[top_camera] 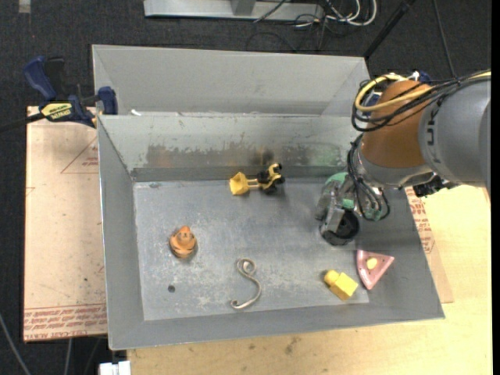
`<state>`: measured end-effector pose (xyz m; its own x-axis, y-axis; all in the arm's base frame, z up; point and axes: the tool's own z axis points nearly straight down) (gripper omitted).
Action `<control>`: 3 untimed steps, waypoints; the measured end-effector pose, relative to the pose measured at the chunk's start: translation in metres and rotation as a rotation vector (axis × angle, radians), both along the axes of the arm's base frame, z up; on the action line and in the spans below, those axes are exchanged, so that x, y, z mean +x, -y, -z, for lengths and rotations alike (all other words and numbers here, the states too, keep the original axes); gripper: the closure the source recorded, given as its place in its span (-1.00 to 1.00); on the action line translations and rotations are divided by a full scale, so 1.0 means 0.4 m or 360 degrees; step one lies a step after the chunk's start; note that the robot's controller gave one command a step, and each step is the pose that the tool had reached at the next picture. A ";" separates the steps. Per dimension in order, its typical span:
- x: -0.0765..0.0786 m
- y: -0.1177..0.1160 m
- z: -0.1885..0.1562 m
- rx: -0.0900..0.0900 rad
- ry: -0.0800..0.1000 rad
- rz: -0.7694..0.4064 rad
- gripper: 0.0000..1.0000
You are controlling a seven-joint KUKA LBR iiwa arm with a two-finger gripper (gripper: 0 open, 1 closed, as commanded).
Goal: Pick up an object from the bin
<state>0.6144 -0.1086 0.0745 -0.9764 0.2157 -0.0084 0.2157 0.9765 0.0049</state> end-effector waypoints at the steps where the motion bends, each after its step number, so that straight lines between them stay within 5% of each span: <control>1: -0.004 0.004 0.007 -0.0005 -0.0004 0.0000 -1.00; 3: 0.002 0.035 0.008 -0.0001 -0.0007 0.0077 -1.00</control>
Offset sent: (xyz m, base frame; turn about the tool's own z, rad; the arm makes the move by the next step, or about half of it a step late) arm 0.0000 0.0000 0.0000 0.0000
